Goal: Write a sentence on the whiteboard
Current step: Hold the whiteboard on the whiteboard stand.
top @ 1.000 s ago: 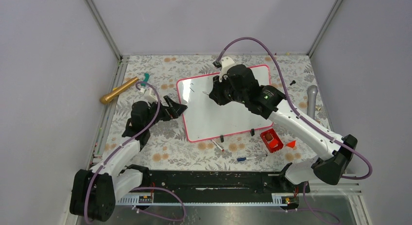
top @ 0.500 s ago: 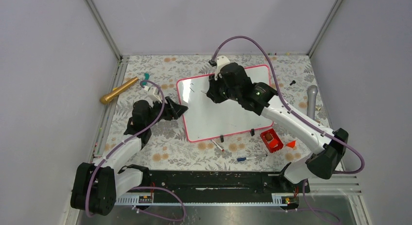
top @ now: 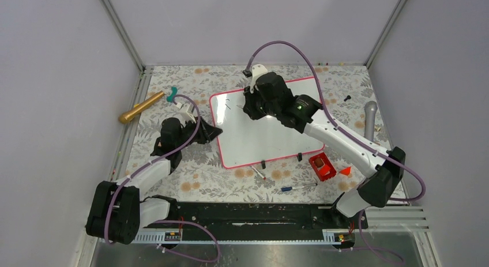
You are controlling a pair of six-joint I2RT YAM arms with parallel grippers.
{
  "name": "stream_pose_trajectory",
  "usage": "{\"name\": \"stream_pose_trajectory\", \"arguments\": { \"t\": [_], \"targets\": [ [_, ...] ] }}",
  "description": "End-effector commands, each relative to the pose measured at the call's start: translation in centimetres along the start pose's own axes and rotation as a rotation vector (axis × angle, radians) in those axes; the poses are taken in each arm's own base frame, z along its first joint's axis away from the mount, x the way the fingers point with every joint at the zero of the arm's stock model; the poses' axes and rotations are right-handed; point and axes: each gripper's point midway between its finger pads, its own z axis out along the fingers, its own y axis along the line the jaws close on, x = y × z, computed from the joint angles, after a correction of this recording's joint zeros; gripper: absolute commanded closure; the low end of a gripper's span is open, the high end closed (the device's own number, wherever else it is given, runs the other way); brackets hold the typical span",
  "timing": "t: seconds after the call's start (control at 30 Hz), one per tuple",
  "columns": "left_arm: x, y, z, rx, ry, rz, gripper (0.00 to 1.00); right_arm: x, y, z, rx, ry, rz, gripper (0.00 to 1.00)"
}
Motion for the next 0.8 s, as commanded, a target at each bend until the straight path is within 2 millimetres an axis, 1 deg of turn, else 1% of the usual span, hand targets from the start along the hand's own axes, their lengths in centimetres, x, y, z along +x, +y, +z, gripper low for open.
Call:
{"name": "stream_pose_trajectory", "arguments": {
  "t": [0.0, 0.2, 0.27, 0.4, 0.63, 0.77],
  "targets": [
    [-1.6, -1.4, 0.6, 0.063, -0.015, 0.059, 0.74, -2.0, 0.1, 0.3, 0.018, -0.053, -0.033, 1.00],
    [-1.6, -1.1, 0.7, 0.053, -0.016, 0.072, 0.87, -1.7, -0.2, 1.2, 0.043, -0.032, -0.046, 1.00],
    [-1.5, -0.8, 0.6, 0.038, -0.015, 0.075, 0.93, -1.8, -0.2, 1.3, 0.046, -0.031, -0.049, 1.00],
    [-1.5, -0.7, 0.4, 0.029, -0.020, 0.090, 1.00, -1.8, -0.4, 1.8, 0.057, -0.024, -0.056, 1.00],
    [-1.4, -0.6, -0.2, 0.017, -0.040, 0.142, 1.00, -2.0, -0.2, 1.9, 0.060, -0.021, -0.065, 1.00],
    [-1.3, -0.4, -0.4, 0.001, -0.040, 0.169, 1.00, -1.9, -0.1, 1.6, 0.056, -0.017, -0.067, 1.00]
  ]
}}
